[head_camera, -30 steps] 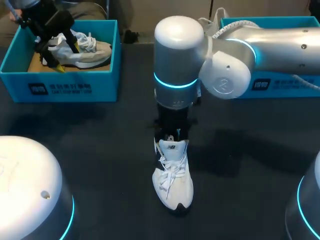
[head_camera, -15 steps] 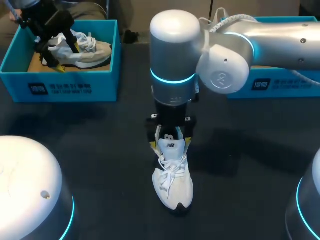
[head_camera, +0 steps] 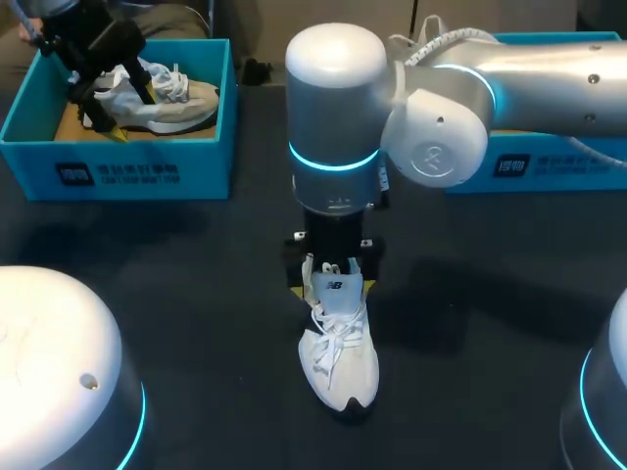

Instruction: Take the shoe out of the shoebox, open the shoe tongue, remove and reinsert the insole, then place the shoe into the shoebox

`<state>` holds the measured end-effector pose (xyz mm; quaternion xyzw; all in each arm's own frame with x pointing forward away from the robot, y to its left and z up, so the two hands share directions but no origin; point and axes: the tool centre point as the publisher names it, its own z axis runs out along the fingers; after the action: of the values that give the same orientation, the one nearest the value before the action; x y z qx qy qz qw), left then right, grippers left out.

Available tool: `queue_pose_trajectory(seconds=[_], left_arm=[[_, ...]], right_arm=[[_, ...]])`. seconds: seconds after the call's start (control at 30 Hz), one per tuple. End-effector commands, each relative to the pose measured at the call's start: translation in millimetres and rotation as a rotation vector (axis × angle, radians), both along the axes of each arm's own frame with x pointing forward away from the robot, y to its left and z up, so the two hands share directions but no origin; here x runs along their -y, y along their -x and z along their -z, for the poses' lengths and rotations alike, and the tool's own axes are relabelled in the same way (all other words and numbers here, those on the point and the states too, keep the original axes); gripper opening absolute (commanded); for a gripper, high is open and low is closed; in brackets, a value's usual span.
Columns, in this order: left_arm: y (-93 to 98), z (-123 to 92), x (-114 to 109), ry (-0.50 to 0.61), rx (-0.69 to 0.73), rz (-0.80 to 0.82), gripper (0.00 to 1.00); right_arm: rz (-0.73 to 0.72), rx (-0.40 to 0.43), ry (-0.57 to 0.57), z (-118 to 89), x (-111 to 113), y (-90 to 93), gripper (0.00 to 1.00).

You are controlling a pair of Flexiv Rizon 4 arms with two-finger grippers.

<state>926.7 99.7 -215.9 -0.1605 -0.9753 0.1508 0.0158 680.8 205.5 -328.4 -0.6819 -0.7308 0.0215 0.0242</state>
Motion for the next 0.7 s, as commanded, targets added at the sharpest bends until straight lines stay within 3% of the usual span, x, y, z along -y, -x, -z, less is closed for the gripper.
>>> queue_pose_trajectory(seconds=[0.03,0.7], left_arm=[[0.7,0,0,-0.003,0.001,0.0,1.0],[0.7,0,0,-0.003,0.001,0.0,1.0]], right_arm=[[0.016,0.012,0.003,-7,0,12.9,1.0],[0.135,0.01,0.014,-27,3,68.4,1.0]])
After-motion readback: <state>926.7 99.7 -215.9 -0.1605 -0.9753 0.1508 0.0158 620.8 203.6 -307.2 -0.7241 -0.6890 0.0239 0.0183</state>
